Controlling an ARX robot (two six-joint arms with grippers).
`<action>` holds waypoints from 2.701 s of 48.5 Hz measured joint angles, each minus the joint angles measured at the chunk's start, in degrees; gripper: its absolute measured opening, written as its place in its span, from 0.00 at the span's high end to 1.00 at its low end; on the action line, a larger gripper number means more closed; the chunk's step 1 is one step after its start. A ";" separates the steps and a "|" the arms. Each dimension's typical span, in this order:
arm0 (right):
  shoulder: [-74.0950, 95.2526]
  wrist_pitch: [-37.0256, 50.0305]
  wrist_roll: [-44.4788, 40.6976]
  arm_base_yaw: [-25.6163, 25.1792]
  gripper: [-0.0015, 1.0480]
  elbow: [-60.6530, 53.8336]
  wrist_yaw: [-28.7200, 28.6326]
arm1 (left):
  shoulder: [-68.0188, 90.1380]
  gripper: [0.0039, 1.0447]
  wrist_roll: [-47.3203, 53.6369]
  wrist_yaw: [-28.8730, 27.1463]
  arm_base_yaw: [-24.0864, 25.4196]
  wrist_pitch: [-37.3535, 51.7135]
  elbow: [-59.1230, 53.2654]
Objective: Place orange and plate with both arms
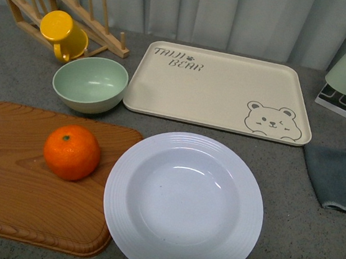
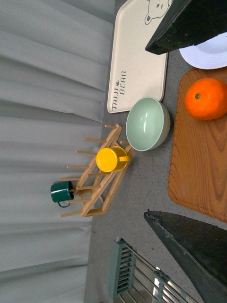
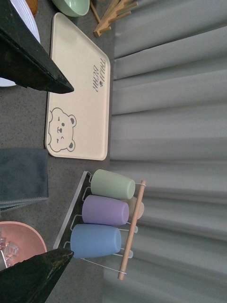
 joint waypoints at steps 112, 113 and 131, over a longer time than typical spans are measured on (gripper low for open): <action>0.00 0.00 0.00 0.00 0.09 0.00 -0.02 | 0.00 0.06 0.00 0.00 0.00 0.00 0.00; 0.00 0.00 0.00 0.00 0.09 0.02 0.00 | 0.00 0.06 0.00 0.00 0.00 0.00 0.00; 0.00 0.00 0.00 0.00 0.09 0.00 -0.04 | 15.37 0.06 -8.00 -20.46 -0.70 4.55 0.20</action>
